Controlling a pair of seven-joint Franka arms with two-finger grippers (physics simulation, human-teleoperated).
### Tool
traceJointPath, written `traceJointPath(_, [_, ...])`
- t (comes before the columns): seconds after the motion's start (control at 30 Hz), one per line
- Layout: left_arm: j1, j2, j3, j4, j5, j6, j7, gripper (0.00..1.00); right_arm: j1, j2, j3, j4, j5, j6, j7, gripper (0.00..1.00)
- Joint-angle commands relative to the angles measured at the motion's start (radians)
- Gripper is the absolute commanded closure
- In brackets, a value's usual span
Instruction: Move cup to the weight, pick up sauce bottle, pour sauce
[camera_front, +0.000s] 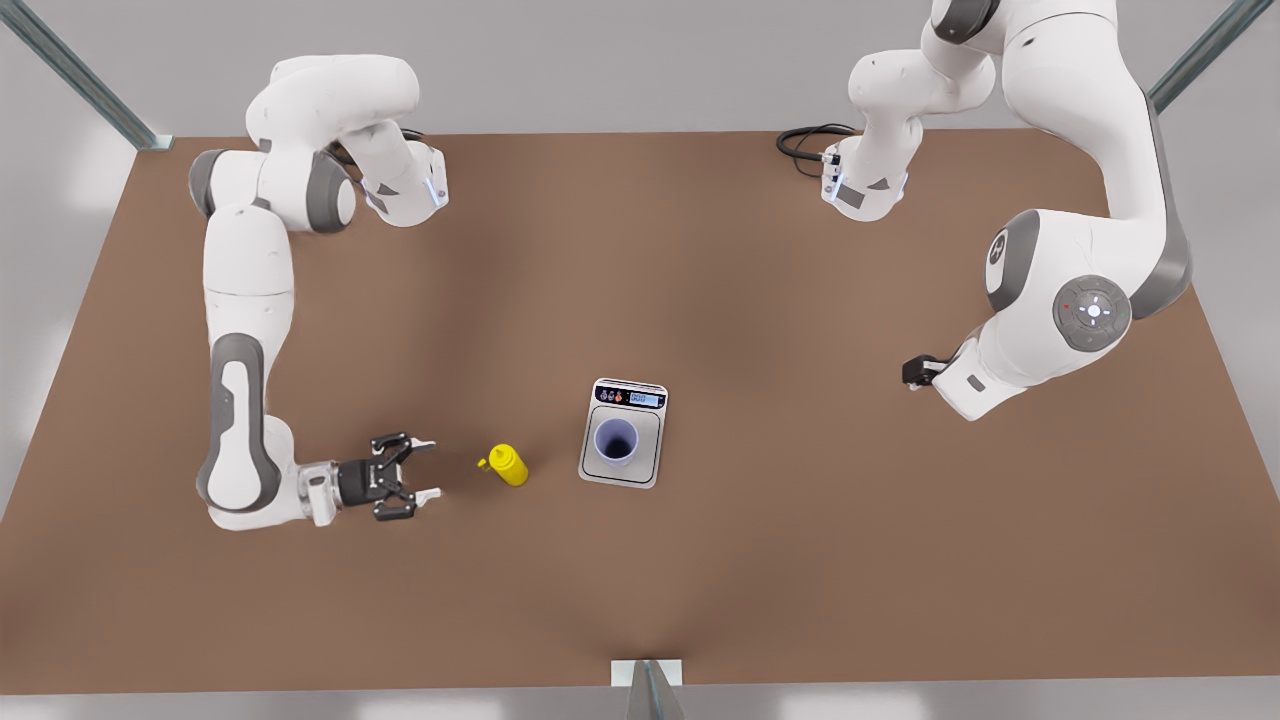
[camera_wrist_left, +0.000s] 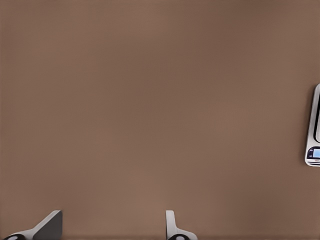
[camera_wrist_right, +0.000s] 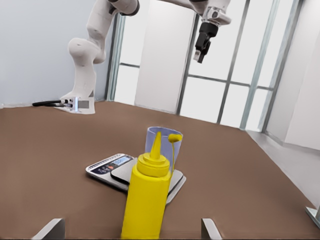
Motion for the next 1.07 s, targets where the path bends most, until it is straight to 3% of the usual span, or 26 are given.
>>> traceJointPath(0.0, [0.000, -0.001, -0.001, 0.000, 0.000, 0.000, -0.001, 0.00, 0.003, -0.071, -0.001, 0.002, -0.356, -0.015, 1.160, 0.00])
traceJointPath(0.07, [0.003, -0.001, -0.001, -0.004, -0.001, 0.031, -0.001, 0.00, 0.031, -0.174, 0.001, 0.039, -0.644, -0.010, 2.000, 0.00])
traceJointPath(0.1, [0.005, -0.001, -0.001, -0.007, -0.001, 0.035, -0.001, 0.00, 0.084, -0.174, -0.001, 0.198, -0.881, -0.007, 2.274, 0.00])
traceJointPath(0.13, [0.006, -0.003, -0.001, -0.010, -0.003, 0.032, -0.001, 0.00, 0.158, -0.183, -0.012, 0.273, -1.070, 0.002, 2.319, 0.00])
traceJointPath(0.17, [0.006, -0.003, -0.001, -0.010, -0.003, 0.032, -0.001, 0.00, 0.198, -0.238, -0.045, 0.292, -1.123, 0.012, 2.377, 0.00])
traceJointPath(0.27, [0.005, -0.004, -0.001, -0.009, -0.001, 0.032, -0.001, 0.00, 0.268, -0.444, -0.026, 0.277, -1.239, -0.001, 2.330, 0.00])
traceJointPath(0.3, [0.005, -0.006, -0.001, -0.009, -0.001, 0.031, -0.001, 0.00, 0.244, -0.599, 0.016, 0.159, -1.275, -0.005, 2.333, 0.00])
traceJointPath(0.33, [0.005, -0.007, -0.001, -0.009, -0.001, 0.029, -0.001, 0.00, 0.202, -0.714, 0.111, 0.051, -1.361, -0.005, 2.342, 0.00])
traceJointPath(0.53, [-0.006, -0.021, -0.041, 0.008, 0.013, -0.092, -0.004, 0.00, 0.176, -0.956, 0.129, -0.180, -1.370, -0.004, 2.343, 0.00])
traceJointPath(1.03, [0.029, -0.010, -0.034, 0.008, -0.021, -0.209, 0.002, 0.00, 0.176, -0.995, 0.125, -0.214, -1.396, 0.001, 2.342, 0.00])
